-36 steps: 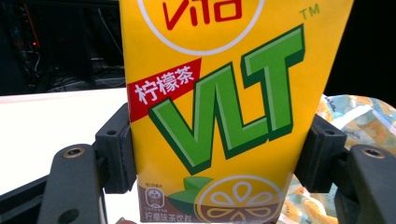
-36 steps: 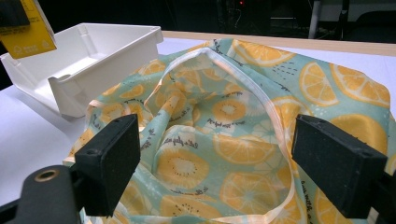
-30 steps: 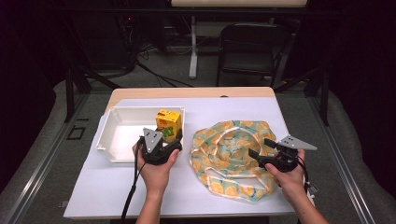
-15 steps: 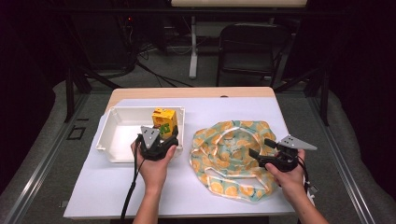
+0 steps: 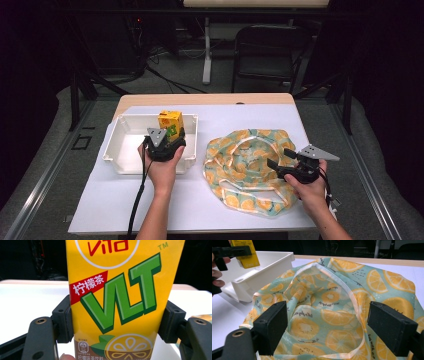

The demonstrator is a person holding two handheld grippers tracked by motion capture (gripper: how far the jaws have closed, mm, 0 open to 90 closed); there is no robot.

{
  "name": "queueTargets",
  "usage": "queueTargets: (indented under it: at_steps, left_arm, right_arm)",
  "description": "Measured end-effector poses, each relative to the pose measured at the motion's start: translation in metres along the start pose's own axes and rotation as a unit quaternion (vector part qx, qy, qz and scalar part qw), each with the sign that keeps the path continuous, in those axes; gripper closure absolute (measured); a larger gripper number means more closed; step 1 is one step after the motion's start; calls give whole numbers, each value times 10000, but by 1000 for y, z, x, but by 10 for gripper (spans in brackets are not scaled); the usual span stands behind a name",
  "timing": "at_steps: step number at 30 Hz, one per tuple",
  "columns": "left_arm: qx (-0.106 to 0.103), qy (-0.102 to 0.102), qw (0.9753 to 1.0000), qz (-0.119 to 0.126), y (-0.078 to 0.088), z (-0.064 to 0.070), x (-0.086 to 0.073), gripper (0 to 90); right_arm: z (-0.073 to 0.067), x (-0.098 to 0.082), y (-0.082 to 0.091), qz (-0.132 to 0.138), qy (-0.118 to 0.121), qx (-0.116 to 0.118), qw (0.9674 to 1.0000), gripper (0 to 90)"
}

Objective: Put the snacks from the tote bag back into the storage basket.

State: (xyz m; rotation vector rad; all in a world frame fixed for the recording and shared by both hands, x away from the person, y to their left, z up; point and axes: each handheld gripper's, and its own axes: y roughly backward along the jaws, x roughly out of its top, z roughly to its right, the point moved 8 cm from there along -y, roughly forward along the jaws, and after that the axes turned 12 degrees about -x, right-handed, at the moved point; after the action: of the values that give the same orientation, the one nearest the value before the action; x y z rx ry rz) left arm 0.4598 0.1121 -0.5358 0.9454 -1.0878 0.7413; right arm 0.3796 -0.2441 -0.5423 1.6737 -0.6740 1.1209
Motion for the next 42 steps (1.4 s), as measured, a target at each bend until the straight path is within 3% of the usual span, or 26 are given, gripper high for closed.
queueTargets:
  at_steps: [15,26,30,33,35,42]
  left_arm:
    - [127,177,9997,-120,-32,-18,-9,300]
    - [256,150,9991,-293,-49,-30,-16,300]
    - [210,136,9992,-322,-54,-32,-16,300]
    - [117,284,9991,-285,-58,-33,-16,300]
    - [120,371,9986,-354,-60,-35,-19,300]
    - [162,260,9975,-629,-70,-36,-24,300]
  right_arm:
    - [3,-1,-1,1,-102,-38,9999,164]
    - [3,-2,-1,11,-80,-28,10000,162]
    - [1,-3,-1,1,-39,-9,10000,162]
    - [0,-3,-1,4,-53,-11,10000,162]
    - [0,-4,-2,-2,-50,-18,10000,162]
    - [1,-4,-1,1,-44,-16,10000,162]
